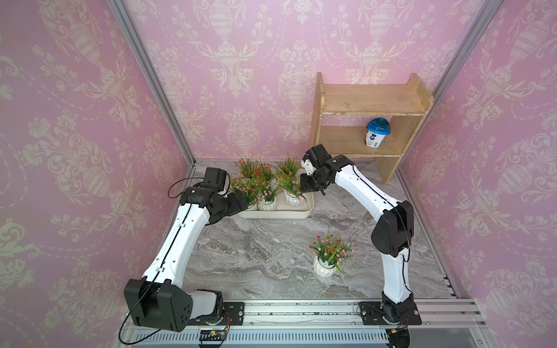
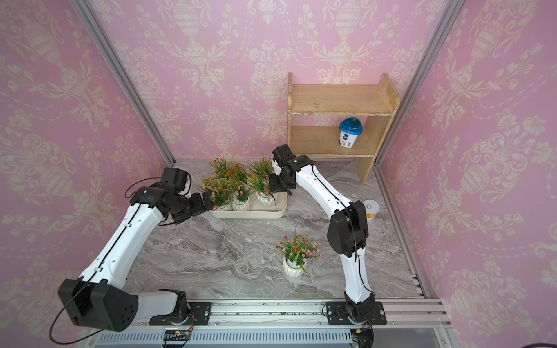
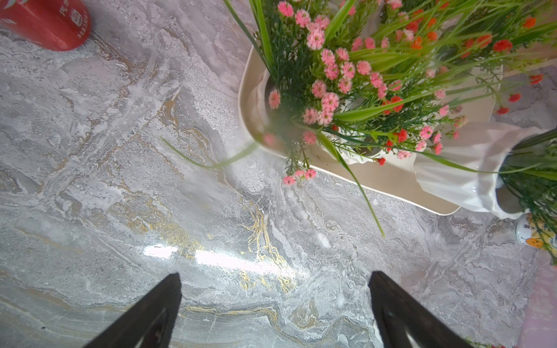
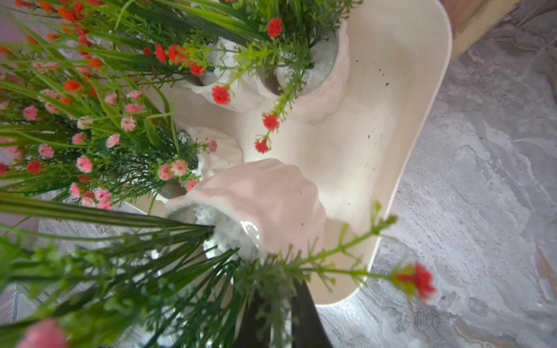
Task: Put the potted gypsophila into the storage box
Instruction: Place the baby's breath potted plant at the storage box.
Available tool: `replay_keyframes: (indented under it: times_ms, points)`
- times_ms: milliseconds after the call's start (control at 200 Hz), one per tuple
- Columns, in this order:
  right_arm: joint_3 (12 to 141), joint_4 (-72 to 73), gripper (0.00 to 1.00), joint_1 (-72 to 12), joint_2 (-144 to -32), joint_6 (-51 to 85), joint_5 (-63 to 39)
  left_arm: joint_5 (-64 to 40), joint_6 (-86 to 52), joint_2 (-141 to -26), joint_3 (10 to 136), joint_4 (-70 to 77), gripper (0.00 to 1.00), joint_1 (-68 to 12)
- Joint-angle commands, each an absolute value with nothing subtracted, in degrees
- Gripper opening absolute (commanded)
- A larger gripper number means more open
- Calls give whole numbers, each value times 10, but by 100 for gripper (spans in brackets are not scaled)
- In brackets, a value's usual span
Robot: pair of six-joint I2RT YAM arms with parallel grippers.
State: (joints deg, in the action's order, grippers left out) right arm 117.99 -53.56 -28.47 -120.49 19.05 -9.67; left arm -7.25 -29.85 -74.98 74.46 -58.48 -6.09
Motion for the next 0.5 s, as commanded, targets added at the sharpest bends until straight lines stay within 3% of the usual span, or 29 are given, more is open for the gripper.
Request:
replay_keyframes:
  times_ms: [0, 495]
  points:
    - [1226, -539, 0, -280, -1221, 186, -116, -75, -285, -739, 749, -604, 99, -52]
    - [1186, -494, 0, -283, -1248, 213, -153, -81, -285, -748, 743, -599, 99, -45]
